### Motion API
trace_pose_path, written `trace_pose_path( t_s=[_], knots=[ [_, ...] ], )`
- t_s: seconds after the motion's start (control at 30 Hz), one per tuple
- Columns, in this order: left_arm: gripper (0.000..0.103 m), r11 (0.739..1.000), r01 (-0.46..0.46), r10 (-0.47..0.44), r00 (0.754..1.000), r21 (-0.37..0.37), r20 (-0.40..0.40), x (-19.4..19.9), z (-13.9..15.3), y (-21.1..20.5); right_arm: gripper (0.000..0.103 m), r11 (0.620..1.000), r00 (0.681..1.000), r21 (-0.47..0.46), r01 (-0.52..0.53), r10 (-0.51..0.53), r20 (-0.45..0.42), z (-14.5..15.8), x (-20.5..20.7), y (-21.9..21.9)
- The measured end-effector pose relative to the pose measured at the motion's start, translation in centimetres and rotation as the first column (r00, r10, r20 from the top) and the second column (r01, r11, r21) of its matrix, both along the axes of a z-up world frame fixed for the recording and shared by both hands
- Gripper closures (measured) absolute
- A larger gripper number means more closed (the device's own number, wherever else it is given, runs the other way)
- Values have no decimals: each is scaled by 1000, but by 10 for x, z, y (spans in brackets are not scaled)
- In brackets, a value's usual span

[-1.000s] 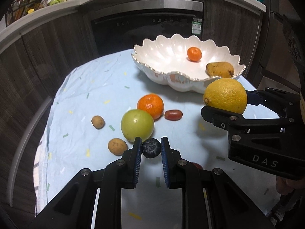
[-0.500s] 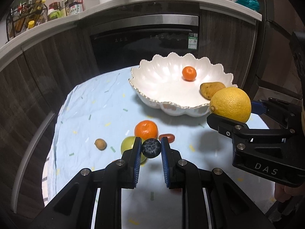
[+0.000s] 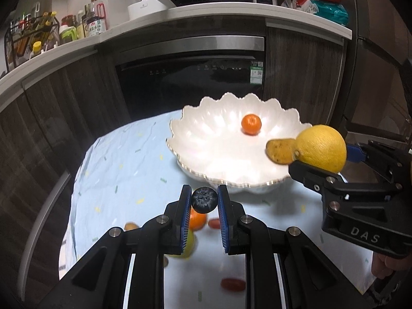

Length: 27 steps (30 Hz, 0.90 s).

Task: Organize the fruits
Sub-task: 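Lift the blueberry and lemon and carry both over the white bowl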

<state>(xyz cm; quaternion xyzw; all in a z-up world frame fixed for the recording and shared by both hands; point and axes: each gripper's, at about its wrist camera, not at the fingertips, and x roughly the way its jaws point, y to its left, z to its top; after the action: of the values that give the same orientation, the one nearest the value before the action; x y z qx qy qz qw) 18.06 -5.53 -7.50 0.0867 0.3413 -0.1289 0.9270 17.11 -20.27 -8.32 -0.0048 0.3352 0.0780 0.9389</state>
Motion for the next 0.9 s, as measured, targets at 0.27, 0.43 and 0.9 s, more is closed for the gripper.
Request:
trace_pose_path(
  t_s=[0.27, 0.43, 0.9],
  knots=[
    [82, 1000, 17, -17, 1000, -3, 24, 34, 8, -8, 40, 1000, 1000, 10, 20, -20, -6, 2, 19, -8],
    [82, 1000, 23, -23, 1000, -9, 11, 57, 3, -15, 40, 1000, 1000, 18, 22, -22, -19, -1, 33, -10],
    [82, 999, 52, -52, 998, -3, -42, 107, -20, -24, 39, 1000, 996, 1, 23, -23, -85, -18, 63, -8]
  ],
)
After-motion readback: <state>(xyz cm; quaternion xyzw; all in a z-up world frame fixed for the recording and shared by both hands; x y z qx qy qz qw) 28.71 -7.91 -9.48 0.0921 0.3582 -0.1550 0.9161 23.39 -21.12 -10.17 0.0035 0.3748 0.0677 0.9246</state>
